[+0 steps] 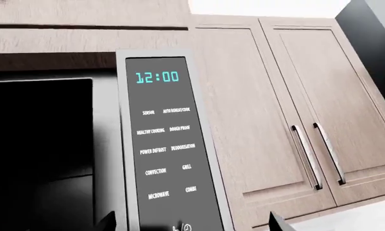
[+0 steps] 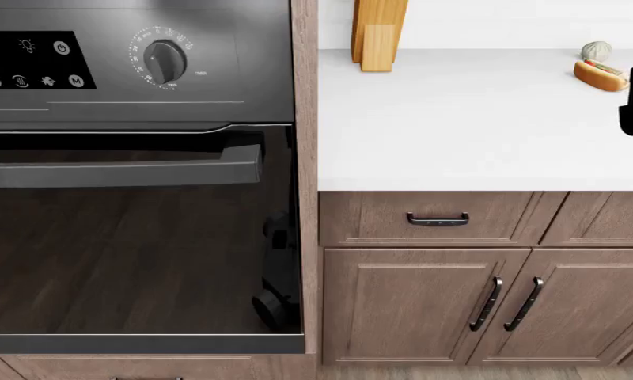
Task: Open the microwave door
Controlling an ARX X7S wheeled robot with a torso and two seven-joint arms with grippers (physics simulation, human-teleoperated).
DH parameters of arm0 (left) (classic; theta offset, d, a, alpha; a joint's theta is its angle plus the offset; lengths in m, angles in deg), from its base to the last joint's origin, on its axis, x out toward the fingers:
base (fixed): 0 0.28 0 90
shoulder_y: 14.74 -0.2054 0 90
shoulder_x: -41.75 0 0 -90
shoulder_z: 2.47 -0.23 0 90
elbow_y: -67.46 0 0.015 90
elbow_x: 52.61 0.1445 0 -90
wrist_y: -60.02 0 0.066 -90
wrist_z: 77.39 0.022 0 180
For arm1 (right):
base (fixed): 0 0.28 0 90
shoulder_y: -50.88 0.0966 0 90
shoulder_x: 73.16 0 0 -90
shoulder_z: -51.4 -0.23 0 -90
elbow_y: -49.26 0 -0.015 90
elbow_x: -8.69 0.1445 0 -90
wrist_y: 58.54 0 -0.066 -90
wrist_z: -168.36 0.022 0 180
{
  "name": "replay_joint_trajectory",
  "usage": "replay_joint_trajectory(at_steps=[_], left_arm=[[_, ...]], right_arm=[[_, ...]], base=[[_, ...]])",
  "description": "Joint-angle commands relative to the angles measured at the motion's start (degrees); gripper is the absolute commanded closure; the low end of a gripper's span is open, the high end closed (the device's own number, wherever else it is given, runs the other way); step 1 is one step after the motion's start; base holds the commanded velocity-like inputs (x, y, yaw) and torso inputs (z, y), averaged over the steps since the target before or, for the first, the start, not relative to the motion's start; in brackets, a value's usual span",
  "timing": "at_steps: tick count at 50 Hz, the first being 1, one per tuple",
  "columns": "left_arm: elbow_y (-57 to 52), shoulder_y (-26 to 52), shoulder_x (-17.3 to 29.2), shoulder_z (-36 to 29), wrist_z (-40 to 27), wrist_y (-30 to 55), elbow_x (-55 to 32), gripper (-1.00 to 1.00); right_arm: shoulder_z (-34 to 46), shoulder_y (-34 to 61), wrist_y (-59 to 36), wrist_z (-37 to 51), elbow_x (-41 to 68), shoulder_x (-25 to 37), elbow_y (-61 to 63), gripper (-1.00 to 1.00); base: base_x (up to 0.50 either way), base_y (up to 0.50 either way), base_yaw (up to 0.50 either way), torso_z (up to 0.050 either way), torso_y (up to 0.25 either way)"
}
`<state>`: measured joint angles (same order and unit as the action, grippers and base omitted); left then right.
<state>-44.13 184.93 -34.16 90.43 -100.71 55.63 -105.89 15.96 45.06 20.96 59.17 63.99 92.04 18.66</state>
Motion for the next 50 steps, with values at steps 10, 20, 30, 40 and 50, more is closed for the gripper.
replay_joint_trajectory(at_steps=[10, 20, 30, 40, 50], left_arm=[[-2.77, 2.97, 2.23, -1.64, -11.36, -2.08, -13.24, -1.0], [-0.01, 0.46, 0.4, -8.9, -7.96, -11.96, -4.46, -1.0], [4.37, -3.21, -2.78, -15.59, -6.56, -22.26, 4.66, -1.0], [10.29, -4.7, -4.34, -21.79, -6.8, -30.7, 13.68, -1.0], [13.74, -5.55, -3.57, -27.69, -13.97, -33.7, 23.94, -1.0]], right_arm=[[1.82, 2.11, 0.84, 0.24, 0.49, 0.9, 0.09, -1.0], [2.47, 3.5, 1.03, 0.22, 1.13, 1.4, 0.14, -1.0], [3.46, 3.51, 2.64, 0.17, 0.58, 2.79, 0.08, -1.0], [4.34, 4.48, 2.76, 0.33, 0.82, 3.31, 0.29, -1.0], [6.19, 6.45, 2.89, 0.75, 1.14, 3.4, 0.49, -1.0]], base=[[0.0, 0.0, 0.0, 0.0, 0.0], [0.0, 0.0, 0.0, 0.0, 0.0], [0.0, 0.0, 0.0, 0.0, 0.0], [0.0, 0.0, 0.0, 0.0, 0.0], [0.0, 0.0, 0.0, 0.0, 0.0]])
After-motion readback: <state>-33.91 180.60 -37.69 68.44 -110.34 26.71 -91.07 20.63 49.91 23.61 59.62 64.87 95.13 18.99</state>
